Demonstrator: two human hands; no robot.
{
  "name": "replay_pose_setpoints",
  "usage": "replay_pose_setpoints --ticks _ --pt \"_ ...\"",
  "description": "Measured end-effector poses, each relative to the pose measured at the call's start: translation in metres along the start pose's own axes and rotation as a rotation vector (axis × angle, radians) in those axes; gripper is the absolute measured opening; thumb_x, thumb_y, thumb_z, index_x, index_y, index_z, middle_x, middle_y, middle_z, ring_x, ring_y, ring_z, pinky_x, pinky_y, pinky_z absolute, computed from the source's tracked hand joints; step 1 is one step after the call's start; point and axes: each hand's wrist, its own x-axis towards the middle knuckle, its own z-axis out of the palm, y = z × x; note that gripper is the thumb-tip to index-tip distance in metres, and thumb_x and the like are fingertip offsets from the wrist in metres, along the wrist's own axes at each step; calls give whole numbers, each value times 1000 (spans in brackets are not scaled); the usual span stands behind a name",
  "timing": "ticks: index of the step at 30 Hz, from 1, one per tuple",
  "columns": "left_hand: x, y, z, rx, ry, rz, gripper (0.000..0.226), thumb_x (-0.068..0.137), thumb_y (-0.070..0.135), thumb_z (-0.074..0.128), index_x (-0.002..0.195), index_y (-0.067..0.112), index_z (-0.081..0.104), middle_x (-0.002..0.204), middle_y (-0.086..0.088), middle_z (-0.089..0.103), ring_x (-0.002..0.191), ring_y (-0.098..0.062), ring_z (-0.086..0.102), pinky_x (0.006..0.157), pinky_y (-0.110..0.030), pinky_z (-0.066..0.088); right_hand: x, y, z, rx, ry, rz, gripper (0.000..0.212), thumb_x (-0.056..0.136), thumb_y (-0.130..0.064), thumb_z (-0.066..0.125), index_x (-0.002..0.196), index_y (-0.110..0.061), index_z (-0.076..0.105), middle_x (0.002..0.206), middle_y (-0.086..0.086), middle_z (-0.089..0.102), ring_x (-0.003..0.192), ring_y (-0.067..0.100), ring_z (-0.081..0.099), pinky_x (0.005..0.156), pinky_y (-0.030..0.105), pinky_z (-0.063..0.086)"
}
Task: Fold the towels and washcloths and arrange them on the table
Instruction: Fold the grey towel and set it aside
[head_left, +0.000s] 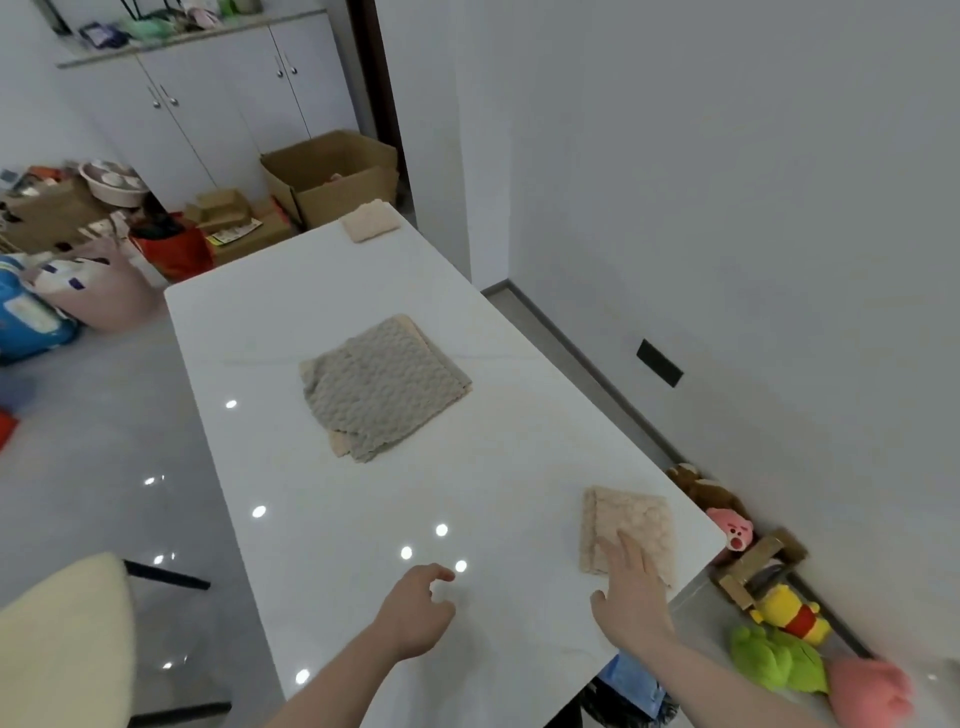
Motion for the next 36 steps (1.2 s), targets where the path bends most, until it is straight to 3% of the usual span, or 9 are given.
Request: replay_pose_setpoints --ticks 3,6,12,17,25,31,36 --pt "-14 -20 -18 -31 0 55 44 91 18 56 132 33 55 140 13 46 119 -9 51 93 -24 51 -36 -35 22 83 -38 -29 78 95 -28 56 162 -30 16 171 0 2 157 27 5 122 40 30" --pt "-30 -41 -34 -80 -19 146 42 90 16 56 126 37 57 139 19 46 121 -4 51 83 -17 50 -74 -72 42 212 -48 -35 75 98 -27 57 161 -34 17 169 -8 1 156 23 9 111 30 38" --pt "-65 -78 -69 -73 -45 243 41 90 19 59 123 43 55 141 22 45 121 -1 51 88 -16 46 -127 -132 75 376 25 -55 72 97 -25 60 159 -33 23 169 -7 12 154 14 18 121 29 25" --pt "-92 -83 -101 -90 12 334 39 91 22 60 122 45 56 139 26 45 122 3 50 98 -20 44 -157 -165 69 443 51 -141 69 96 -29 61 156 -39 27 165 -16 13 150 6 24 108 18 28" --pt "-125 -91 -146 -95 144 388 38 92 22 65 122 45 59 137 33 43 121 8 49 94 -15 40 -153 -208 48 538 99 -228 67 93 -30 63 152 -41 34 161 -17 25 143 5 36 117 32 37" --pt "-111 -95 -178 -39 78 459 36 92 26 66 122 45 59 138 34 42 122 6 49 99 -19 40 -161 -239 46 600 143 -224 64 94 -32 64 151 -42 37 157 -24 26 141 1 36 117 30 37" --pt "-55 -88 -217 127 -59 540 38 90 32 63 124 46 56 140 30 41 125 2 49 102 -22 42 -150 -274 50 651 260 -93 60 93 -31 65 148 -41 41 155 -22 31 140 3 38 117 32 38"
